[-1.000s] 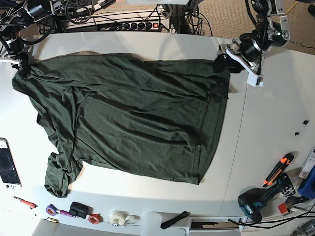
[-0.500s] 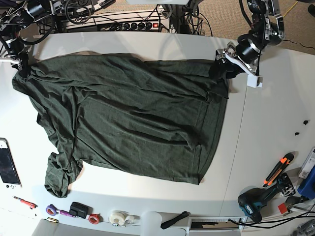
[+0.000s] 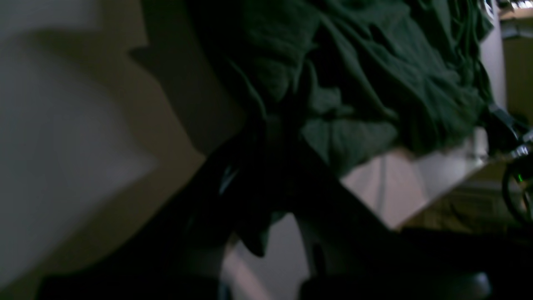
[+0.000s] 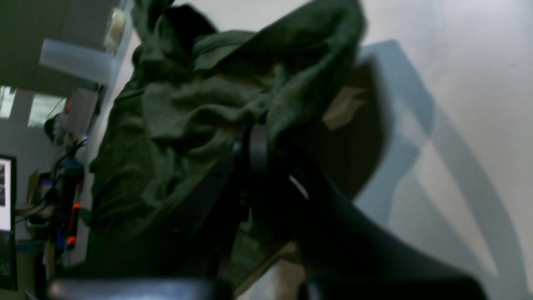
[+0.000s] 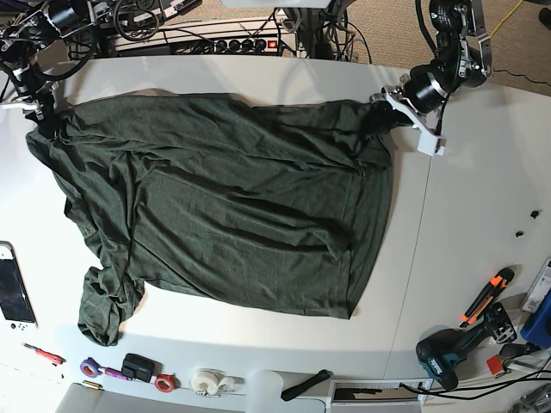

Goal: Layout the t-shirt on the table in an organized manner, then fold the t-shirt properly
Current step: 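Stretch the shirt taut between both grippers, pulling the corners apart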

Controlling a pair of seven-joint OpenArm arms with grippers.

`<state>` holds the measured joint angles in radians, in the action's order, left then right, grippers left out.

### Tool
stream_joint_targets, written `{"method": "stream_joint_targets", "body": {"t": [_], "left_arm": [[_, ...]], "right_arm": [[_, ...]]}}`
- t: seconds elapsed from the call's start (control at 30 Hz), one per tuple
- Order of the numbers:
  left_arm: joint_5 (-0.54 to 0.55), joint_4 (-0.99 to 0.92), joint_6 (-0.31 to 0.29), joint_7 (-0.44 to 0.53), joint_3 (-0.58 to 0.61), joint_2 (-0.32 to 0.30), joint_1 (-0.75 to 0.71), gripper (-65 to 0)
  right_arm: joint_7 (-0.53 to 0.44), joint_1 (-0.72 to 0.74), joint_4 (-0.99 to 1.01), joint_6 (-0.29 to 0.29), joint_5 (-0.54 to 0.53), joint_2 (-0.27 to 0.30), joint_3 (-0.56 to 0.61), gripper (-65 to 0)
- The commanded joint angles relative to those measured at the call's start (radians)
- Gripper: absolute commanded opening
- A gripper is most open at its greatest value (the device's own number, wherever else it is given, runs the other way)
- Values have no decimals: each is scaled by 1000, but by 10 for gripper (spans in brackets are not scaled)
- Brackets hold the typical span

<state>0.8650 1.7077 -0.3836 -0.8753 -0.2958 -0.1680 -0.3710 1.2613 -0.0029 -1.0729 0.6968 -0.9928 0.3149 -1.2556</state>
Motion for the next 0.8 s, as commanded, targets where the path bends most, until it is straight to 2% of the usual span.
{"method": "stream_joint_targets", "body": {"t": [0.0, 0.13, 0.3, 0.37, 0.6, 0.77], "left_arm": [[26, 12, -23, -5, -2, -18, -3, -650], [84, 23, -84, -53, -34, -46, -3, -650], [125, 32, -91, -66, -108, -84, -3, -650], [140, 32, -116, -81, -130, -101, -5, -650], [148, 32, -116, -110, -133, -124, -35, -650], [241, 32, -176, -203, -134, -142, -55, -650]], "right_arm": [[6, 2, -7, -1, -24, 17, 0, -650], [34, -2, -8, 0, -47, 34, -2, -650], [88, -26, -10, 1, -116, 77, -3, -650], [106, -41, -10, 1, -135, 93, -3, -650], [135, -102, -10, 1, -172, 112, -3, -650], [135, -151, -14, 1, -222, 112, -3, -650]]}}
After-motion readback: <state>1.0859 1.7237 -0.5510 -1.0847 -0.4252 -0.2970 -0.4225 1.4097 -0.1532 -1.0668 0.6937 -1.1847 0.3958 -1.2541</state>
